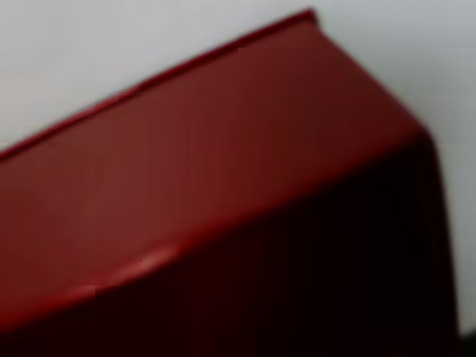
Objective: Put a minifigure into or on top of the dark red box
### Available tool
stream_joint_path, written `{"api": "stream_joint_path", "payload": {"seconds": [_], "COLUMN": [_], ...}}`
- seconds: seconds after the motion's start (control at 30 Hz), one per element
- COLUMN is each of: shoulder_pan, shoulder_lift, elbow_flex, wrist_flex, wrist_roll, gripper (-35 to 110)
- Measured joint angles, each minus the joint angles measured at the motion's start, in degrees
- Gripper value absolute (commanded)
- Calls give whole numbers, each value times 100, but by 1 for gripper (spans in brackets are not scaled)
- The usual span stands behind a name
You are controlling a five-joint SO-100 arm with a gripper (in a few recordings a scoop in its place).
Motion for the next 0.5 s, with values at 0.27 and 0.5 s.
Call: {"api": "stream_joint_path", "payload": {"seconds": [0.27, 0.5], "shoulder_pan": [272, 325], "shoulder_lift": [-826, -686], "elbow_flex": [-369, -360], "wrist_flex": [-193, -26], "wrist_roll": [-246, -369], "gripper": [27, 21]}}
